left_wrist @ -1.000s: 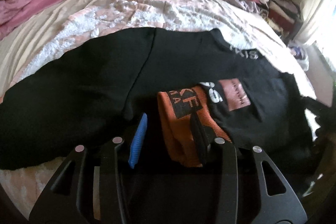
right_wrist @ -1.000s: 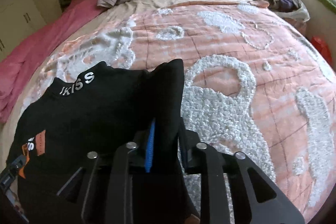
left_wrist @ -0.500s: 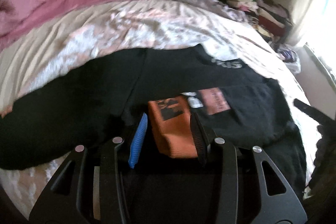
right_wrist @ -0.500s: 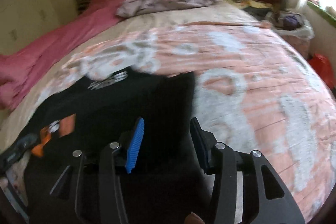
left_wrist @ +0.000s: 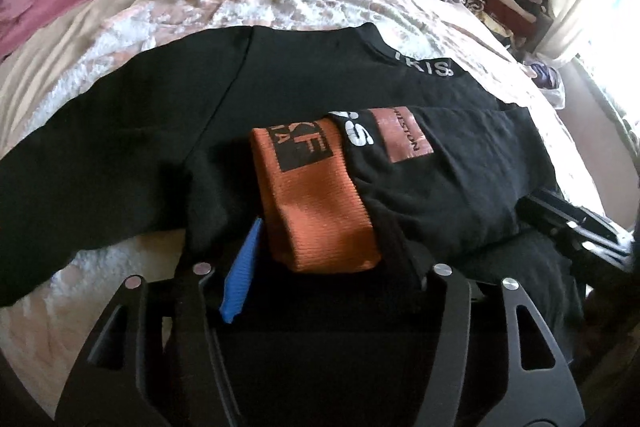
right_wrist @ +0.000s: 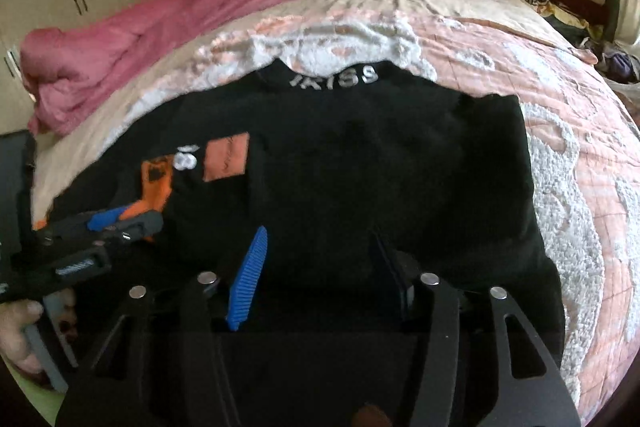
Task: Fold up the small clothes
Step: 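Lay the sleeve on the sweatshirt body and open the right gripper, then move the left gripper to the other orange cuff and grasp it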
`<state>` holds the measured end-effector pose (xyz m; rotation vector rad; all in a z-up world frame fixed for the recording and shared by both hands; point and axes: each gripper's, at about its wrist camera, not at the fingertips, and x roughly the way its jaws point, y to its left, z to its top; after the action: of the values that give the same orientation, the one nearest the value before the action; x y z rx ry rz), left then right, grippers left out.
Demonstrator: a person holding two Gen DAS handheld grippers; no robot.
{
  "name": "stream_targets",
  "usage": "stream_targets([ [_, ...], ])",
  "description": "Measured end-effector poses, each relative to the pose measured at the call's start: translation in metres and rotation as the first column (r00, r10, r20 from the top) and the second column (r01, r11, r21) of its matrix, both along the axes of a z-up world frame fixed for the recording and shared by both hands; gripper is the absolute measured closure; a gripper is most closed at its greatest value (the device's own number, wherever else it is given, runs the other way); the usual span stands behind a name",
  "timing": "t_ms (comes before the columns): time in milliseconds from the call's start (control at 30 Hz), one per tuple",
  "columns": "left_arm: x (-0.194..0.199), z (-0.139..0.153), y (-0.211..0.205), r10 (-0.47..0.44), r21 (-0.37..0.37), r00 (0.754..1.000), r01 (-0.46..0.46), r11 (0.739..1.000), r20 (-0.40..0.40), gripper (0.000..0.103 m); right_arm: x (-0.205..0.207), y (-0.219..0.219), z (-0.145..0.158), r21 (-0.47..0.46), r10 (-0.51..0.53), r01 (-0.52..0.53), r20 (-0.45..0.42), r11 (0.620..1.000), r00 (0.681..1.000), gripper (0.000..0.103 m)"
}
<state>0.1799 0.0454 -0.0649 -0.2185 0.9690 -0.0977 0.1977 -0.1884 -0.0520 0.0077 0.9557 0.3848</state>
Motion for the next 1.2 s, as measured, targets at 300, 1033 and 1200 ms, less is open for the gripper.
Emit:
stream_targets([
  [300, -0.015, 0.013, 0.005, 0.010, -0.005, 0.999, -0.010, 1.000, 0.031, 0.049, -0.007, -0.005, 0.001, 0.047, 0.005, -0.005, 0.002, 0.999, 1.000, 0.046],
  [1033, -0.062, 0.081, 0.068, 0.164, 0.042, 0.972, -0.174, 0.984, 0.165, 0.026, -0.030, -0.039, 0.161, 0.169, -0.051, 0.004, 0.276, 0.986, 0.960, 0.033],
  [1200, -0.075, 0.084, 0.100, 0.235, 0.046, 0.957, -0.246, 0.968, 0.169, 0.026, -0.030, -0.024, 0.185, 0.198, -0.002, -0.062, 0.309, 0.978, 0.951, 0.033],
])
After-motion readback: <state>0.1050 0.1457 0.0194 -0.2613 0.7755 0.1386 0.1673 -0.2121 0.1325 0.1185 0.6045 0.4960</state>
